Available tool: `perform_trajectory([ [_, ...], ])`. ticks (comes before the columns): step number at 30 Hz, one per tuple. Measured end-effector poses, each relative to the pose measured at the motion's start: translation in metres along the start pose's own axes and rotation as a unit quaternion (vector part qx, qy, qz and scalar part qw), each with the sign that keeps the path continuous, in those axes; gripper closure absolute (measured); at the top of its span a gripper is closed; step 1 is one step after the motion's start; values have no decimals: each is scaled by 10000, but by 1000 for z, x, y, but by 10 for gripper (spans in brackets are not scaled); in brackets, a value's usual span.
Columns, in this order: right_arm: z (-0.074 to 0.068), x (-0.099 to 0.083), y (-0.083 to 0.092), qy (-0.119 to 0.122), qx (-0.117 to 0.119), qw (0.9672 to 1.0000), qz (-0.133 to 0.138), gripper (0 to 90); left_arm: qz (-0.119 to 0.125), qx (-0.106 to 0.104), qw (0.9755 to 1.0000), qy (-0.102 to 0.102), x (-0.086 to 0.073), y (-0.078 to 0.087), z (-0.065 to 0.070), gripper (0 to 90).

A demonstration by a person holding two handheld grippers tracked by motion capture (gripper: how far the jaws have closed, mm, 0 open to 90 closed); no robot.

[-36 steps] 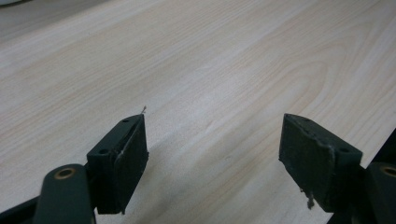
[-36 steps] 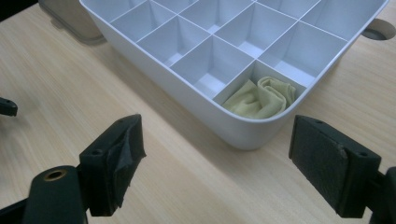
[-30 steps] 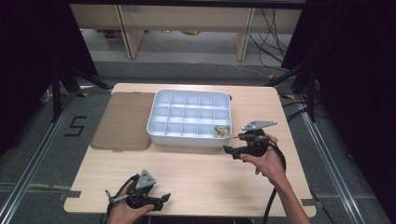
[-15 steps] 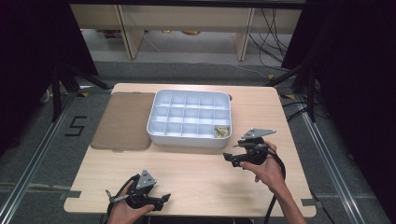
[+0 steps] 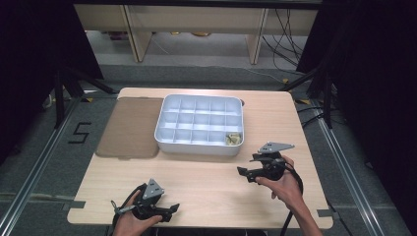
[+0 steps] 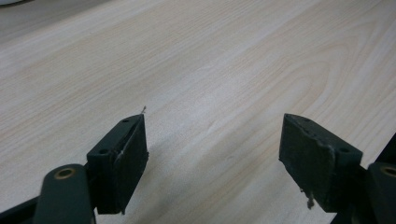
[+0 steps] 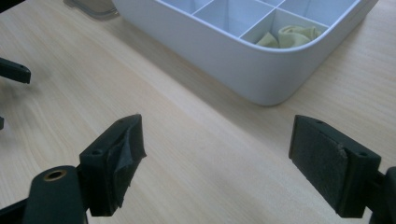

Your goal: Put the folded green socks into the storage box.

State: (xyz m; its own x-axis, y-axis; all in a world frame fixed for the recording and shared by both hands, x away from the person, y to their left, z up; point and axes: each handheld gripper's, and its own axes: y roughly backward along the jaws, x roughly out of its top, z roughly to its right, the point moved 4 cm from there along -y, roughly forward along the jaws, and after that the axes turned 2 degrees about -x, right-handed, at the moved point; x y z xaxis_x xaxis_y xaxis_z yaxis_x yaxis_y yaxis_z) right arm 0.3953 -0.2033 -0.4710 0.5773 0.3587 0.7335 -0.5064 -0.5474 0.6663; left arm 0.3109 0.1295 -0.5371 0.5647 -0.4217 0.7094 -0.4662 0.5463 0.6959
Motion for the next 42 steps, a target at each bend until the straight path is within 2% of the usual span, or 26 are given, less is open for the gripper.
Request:
perform_trajectory([
  [5,1,-7,0,-4,5,10000,-57,187,-27,-65,10000,-9,1,1,3,227],
  [8,0,-9,-3,31,70,10000,33,187,-3,-24,10000,-38,1,1,3,222],
  [9,-3,-11,-2,-131,147,9998,-75,187,0,-19,10000,-26,1,1,3,222],
  [10,-1,-12,-2,8,17,10000,-29,187,2,-8,10000,-42,1,2,2,222],
  [11,0,-12,-3,11,15,10000,32,187,17,-10,10000,-96,1,2,1,222],
  [12,-1,-14,-1,-10,41,10000,-68,187,23,-3,10000,-33,1,2,1,222],
  [13,-1,-14,-2,29,83,10000,-15,187,23,14,10000,-10,1,2,2,222],
  [14,-2,-15,-3,24,155,9999,22,187,26,17,10000,-12,1,2,2,222],
  [16,-4,-17,-1,-26,99,9999,-8,186,36,1,10000,-14,1,2,2,222],
  [17,-5,-17,-2,-37,175,9998,54,185,26,-6,10000,-19,1,1,2,222],
  [18,-6,-18,-2,-79,258,9996,-22,185,27,-7,10000,-87,1,2,1,222],
  [19,-6,-19,-1,-59,178,9998,8,185,-5,-28,10000,-41,1,2,3,222],
  [22,-6,-22,-1,32,112,9999,35,183,-33,-36,9999,-100,1,2,2,222],
  [23,-8,-23,-2,-62,137,9999,28,183,3,-8,10000,-64,1,2,2,222],
  [25,-8,-24,-1,4,151,9999,30,183,2,1,10000,-42,1,2,2,221],
  [30,-10,-29,-1,-68,223,9997,81,183,16,-3,10000,-59,1,1,3,222],
  [31,-13,-30,0,-179,227,9996,14,184,9,-9,10000,-75,1,1,3,222],
  [32,-10,-32,0,-28,168,9998,39,183,20,-42,10000,-67,1,1,4,222],
  [33,-14,-34,1,-246,217,9994,-81,183,-8,-51,9999,-137,1,2,4,222],
  [34,-13,-35,-1,-158,317,9994,10,182,-22,-60,9999,-96,1,2,4,222],
  [36,-9,-37,-2,-93,287,9995,33,180,-50,-22,9997,-226,1,2,3,222],
  [38,-8,-39,-1,-103,256,9996,56,176,-9,-11,10000,-70,1,1,4,222],
  [39,-10,-41,-1,-240,253,9994,19,176,-6,-8,10000,-70,1,1,4,222],
  [40,-8,-41,0,-139,155,9998,14,176,0,4,9999,-115,1,1,4,222],
  [41,-7,-42,0,-102,233,9997,36,176,-17,6,9999,-154,1,2,4,222],
  [42,-8,-43,2,-135,176,9998,-17,176,10,8,9999,-139,1,1,3,222],
])
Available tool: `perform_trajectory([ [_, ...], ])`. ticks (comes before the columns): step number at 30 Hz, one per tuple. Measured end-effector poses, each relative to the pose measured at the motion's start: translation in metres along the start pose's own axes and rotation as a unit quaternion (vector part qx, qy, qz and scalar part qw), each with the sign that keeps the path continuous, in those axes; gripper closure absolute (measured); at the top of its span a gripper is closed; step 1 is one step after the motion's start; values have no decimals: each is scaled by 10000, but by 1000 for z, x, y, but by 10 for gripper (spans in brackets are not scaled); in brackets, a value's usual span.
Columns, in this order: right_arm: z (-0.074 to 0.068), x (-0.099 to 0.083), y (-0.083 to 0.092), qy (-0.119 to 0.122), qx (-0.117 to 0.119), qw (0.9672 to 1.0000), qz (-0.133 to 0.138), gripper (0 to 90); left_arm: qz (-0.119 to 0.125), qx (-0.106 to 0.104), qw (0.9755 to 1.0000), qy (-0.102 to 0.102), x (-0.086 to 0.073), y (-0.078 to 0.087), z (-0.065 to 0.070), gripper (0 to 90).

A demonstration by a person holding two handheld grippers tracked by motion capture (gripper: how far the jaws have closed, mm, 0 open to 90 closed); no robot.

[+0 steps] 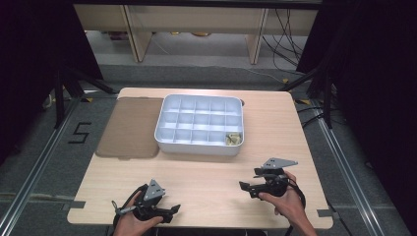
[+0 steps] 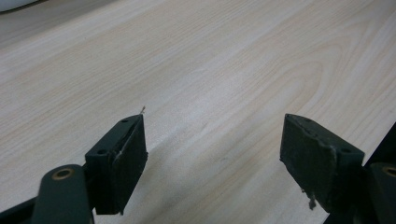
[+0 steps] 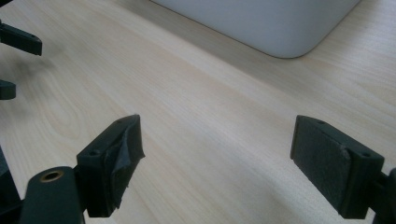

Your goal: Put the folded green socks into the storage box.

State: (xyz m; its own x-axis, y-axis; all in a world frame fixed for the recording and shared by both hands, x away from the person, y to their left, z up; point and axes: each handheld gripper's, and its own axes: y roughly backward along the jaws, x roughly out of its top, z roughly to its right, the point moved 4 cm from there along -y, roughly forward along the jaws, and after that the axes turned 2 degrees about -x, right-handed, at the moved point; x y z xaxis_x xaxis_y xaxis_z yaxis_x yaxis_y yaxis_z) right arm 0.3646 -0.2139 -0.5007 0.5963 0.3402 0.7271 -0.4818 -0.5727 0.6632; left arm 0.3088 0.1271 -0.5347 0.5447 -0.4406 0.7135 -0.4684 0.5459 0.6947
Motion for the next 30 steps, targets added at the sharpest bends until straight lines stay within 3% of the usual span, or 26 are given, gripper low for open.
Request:
perform_trajectory([
  [2,0,-2,0,4,41,9999,131,176,-24,-38,10000,-17,0,1,1,222],
  [3,0,-3,2,42,0,10000,72,176,-27,-42,10000,-37,0,2,1,222],
  [6,-4,-7,1,-154,116,9998,56,175,21,-21,10000,27,0,1,1,221],
  [7,-2,-8,1,-19,147,9998,92,175,11,-69,10000,6,0,2,1,222],
  [8,-5,-10,3,-202,124,9997,51,173,13,-61,10000,0,0,2,1,222],
  [9,-3,-10,3,-39,144,9998,95,172,18,-58,10000,16,0,2,1,222],
  [11,-3,-12,3,-16,26,9999,169,171,23,-53,10000,18,0,2,1,222],
  [12,-7,-13,3,-157,150,9997,72,171,14,-47,10000,11,0,2,1,222],
  [13,-5,-14,3,-11,177,9998,118,170,29,-50,10000,29,0,1,1,222],
  [14,-8,-15,4,-116,172,9998,64,169,6,-58,10000,-1,0,2,2,222],
  [17,-8,-18,4,41,138,9999,82,165,5,-20,10000,7,0,1,1,221],
  [18,-9,-18,4,11,260,9996,52,164,3,-21,10000,5,0,1,1,222],
  [19,-12,-20,6,-100,195,9997,47,162,5,-20,10000,4,0,1,1,222],
  [20,-11,-20,5,30,285,9995,127,162,7,-21,10000,2,0,1,1,222],
  [22,-15,-23,7,-89,153,9998,79,162,-5,-67,10000,3,1,1,2,222],
  [23,-14,-23,6,30,202,9997,116,162,-9,-62,10000,-45,1,2,2,221],
  [24,-17,-25,6,-113,241,9996,108,162,-15,-58,9999,-82,1,2,2,221],
  [26,-18,-28,6,-51,204,9998,47,162,4,-76,10000,21,1,2,3,221],
  [27,-16,-28,7,43,149,9999,24,162,20,-71,10000,-21,1,2,3,221],
  [28,-19,-30,9,-163,155,9997,-28,162,12,-66,9999,-91,1,2,2,221],
  [29,-16,-30,9,0,84,9999,57,162,12,-55,9999,-106,1,1,2,221],
  [30,-20,-31,10,-150,154,9998,-10,163,30,-25,10000,-26,1,0,3,221],
])
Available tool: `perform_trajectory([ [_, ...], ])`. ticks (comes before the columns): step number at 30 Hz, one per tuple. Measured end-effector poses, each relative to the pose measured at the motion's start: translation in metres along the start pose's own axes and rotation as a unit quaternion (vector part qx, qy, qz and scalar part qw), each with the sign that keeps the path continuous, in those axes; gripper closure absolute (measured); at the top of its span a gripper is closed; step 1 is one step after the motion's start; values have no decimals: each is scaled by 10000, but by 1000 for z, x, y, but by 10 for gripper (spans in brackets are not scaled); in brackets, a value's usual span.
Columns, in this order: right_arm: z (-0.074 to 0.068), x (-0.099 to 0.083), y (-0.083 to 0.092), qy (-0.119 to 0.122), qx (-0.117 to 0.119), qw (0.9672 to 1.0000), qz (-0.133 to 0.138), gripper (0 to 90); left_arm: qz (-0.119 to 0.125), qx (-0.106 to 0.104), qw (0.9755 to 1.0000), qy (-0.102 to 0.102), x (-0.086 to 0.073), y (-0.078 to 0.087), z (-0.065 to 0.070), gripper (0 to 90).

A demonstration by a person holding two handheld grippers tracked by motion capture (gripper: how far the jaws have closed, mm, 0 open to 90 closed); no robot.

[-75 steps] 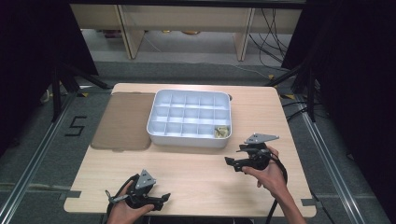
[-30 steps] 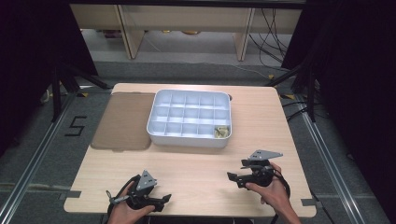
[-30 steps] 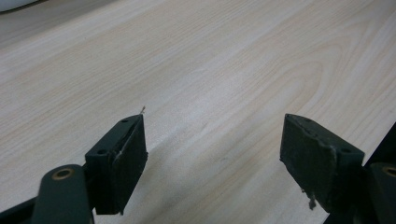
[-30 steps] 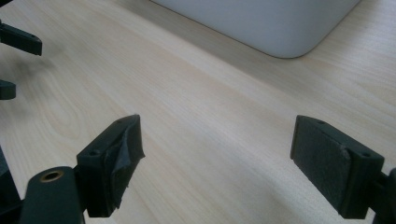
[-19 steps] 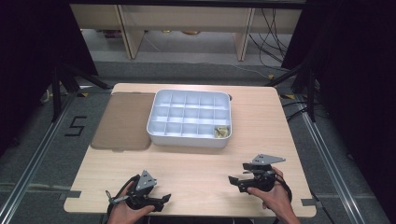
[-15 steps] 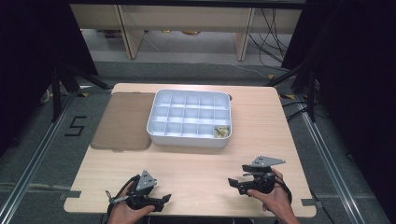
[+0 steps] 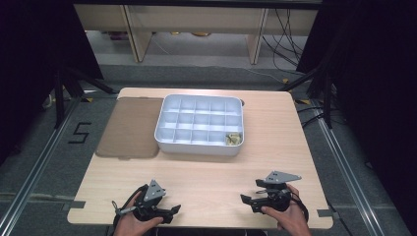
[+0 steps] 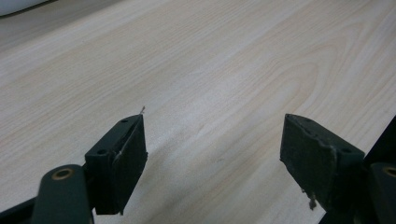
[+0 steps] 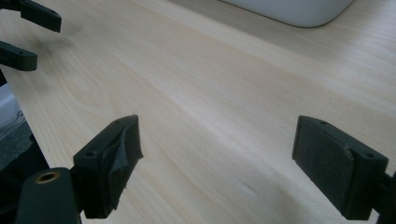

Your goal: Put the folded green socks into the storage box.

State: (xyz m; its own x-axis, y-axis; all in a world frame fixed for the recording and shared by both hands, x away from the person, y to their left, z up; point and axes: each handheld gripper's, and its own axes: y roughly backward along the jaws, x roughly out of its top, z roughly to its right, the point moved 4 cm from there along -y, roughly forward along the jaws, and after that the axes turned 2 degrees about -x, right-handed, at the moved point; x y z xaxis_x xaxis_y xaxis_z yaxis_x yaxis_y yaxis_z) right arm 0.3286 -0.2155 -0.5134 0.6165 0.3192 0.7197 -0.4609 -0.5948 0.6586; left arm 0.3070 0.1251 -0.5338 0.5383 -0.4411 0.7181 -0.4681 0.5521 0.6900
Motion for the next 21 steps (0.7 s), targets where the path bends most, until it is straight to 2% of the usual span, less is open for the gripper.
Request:
perform_trajectory([
  [1,2,-1,0,115,-66,9999,42,163,-9,-12,10000,-29,0,0,0,221],
  [2,0,-2,0,67,-25,10000,8,162,-6,1,10000,-5,0,0,0,220],
  [4,2,-5,0,165,95,9998,-18,162,-15,-41,10000,-42,0,1,0,220],
  [5,-1,-7,0,28,37,10000,-60,162,-16,-38,10000,-41,0,1,0,220],
  [6,2,-8,1,140,-68,9999,-48,162,-22,-39,10000,-42,0,1,0,219],
  [7,2,-9,-1,167,-20,9999,3,163,-32,-21,10000,-63,0,0,0,219],
  [8,2,-11,0,163,-43,9999,-35,163,-23,-47,10000,26,0,0,2,219],
  [10,1,-13,1,162,-79,9998,-88,163,-47,-72,10000,-11,0,0,2,219],
  [11,-1,-13,0,67,-22,10000,-56,163,-41,-67,10000,-15,0,0,2,219],
  [12,-2,-14,0,-1,33,9999,-147,163,-43,-63,10000,-26,0,0,2,219],
  [13,-2,-15,2,-12,-119,9998,-171,163,-43,-62,10000,-21,0,0,2,219],
  [15,0,-16,1,191,-144,9997,-106,163,-57,-56,10000,-12,-1,0,2,219],
  [16,0,-17,1,205,-141,9996,-121,163,-56,-58,10000,-15,-1,0,2,219],
  [17,-3,-19,1,36,-129,9998,-169,163,-50,-67,10000,-15,-1,0,2,219],
  [18,-2,-19,0,182,-97,9997,-152,163,-55,-53,10000,-14,-1,0,2,219],
  [19,-3,-20,0,123,-83,9997,-201,163,-60,-36,10000,-70,0,0,2,219],
  [20,-1,-20,0,236,-127,9995,-163,163,-56,-38,10000,-73,0,0,2,219],
  [21,-1,-20,-1,234,-135,9995,-147,162,-58,-38,9999,-100,0,0,1,219],
])
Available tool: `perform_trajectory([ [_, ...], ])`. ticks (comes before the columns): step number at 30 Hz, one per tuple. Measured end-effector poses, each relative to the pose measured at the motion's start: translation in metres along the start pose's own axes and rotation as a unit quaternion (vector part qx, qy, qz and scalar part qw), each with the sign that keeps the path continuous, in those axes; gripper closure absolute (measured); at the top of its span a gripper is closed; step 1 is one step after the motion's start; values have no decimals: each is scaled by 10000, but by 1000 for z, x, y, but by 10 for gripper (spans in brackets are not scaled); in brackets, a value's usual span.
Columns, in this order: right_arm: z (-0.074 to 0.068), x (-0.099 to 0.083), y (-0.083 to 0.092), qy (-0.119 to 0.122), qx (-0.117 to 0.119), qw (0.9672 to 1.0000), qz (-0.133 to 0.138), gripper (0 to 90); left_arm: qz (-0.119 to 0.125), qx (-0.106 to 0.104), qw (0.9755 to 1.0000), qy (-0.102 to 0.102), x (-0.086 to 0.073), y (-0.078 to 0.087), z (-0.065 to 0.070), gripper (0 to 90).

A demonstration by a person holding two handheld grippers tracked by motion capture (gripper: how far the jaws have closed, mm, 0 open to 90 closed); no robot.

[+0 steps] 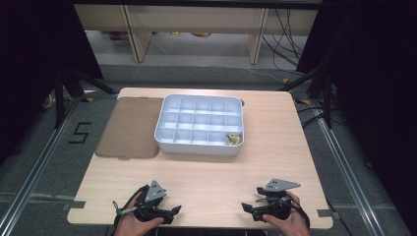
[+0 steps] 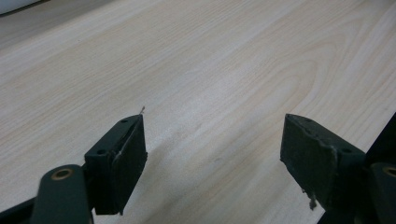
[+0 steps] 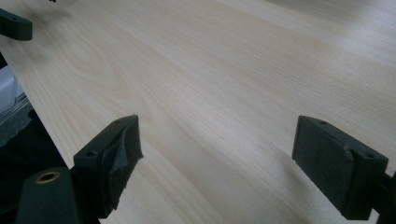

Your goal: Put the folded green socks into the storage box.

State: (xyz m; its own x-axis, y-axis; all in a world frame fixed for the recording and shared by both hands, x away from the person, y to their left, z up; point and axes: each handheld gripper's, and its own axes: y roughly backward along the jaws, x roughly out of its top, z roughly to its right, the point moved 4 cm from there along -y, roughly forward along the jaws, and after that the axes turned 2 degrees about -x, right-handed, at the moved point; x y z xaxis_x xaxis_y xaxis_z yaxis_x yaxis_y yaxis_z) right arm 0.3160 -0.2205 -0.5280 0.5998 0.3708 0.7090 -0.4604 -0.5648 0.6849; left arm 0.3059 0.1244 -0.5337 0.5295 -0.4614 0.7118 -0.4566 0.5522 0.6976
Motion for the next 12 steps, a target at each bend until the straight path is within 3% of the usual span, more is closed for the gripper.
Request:
perform_trajectory([
  [4,-1,-1,-2,4,155,9999,-45,162,0,-16,10000,87,-1,-1,1,219],
  [6,-1,-1,-1,-1,25,10000,-68,162,-1,-15,10000,86,-1,-1,0,219],
  [12,-1,-1,-1,-37,11,10000,-80,162,4,38,10000,88,0,-1,-1,219],
])
